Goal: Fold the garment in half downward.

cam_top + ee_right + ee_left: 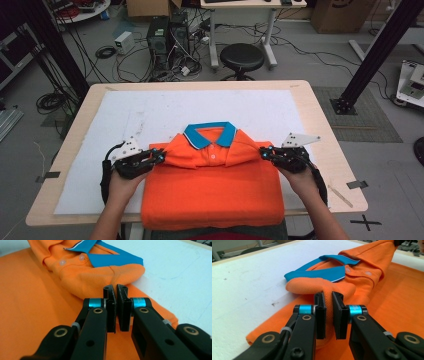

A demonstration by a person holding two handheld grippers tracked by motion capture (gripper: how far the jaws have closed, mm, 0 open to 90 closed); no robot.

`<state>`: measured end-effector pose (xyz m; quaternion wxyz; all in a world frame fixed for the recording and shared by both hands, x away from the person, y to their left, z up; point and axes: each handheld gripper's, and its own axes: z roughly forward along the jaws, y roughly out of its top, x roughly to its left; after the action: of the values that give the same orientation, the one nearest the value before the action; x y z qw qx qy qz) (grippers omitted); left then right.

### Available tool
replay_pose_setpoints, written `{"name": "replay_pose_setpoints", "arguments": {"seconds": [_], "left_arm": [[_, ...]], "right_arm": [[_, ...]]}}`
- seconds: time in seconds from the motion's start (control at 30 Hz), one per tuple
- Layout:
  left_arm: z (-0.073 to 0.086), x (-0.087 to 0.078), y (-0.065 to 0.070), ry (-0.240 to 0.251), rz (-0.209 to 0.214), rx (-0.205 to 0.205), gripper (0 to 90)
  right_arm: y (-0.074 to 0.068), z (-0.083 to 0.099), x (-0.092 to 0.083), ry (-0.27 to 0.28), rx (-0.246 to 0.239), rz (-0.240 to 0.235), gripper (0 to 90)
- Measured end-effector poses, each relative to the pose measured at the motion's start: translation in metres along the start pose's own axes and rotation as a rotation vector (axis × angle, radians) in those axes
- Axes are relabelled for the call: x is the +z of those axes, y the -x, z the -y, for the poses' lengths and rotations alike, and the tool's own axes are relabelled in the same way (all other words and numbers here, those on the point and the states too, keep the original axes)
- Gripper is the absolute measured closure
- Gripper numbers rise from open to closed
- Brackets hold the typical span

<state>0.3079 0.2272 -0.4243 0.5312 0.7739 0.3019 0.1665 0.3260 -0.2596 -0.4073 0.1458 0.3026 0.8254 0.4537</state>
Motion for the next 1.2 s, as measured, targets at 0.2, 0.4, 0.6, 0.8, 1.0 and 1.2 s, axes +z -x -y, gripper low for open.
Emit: {"name": "replay_pose_setpoints", "arguments": {"seconds": [0.2,0.4,0.6,0.8,1.0,1.2], "left_arm": [[0.006,-0.009,0.003,0.016,0.02,-0.033,75.5],[-0.002,-0.027,-0.005,0.112,-0.045,-0.086,50.9],[-0.001,-0.013,-0.023,0.034,-0.142,-0.127,34.9],[0.0,0.003,-0.036,-0.026,-0.179,-0.129,28.2],[-0.003,0.013,-0.046,-0.06,-0.189,-0.139,28.2],[-0.001,0.024,-0.057,-0.133,-0.223,-0.162,28.2]], "right_arm": [[-0.009,0.009,-0.007,0.004,-0.007,-0.009,83.3],[0.001,0.01,-0.026,0.103,0.051,0.045,72.6],[0.022,0.012,-0.024,0.08,0.147,0.096,55.2],[0.039,0.011,-0.014,0.05,0.183,0.128,46.9],[0.048,0.007,-0.003,0.005,0.181,0.143,43.4],[0.056,0.005,0.011,-0.065,0.191,0.16,39.0]]}}
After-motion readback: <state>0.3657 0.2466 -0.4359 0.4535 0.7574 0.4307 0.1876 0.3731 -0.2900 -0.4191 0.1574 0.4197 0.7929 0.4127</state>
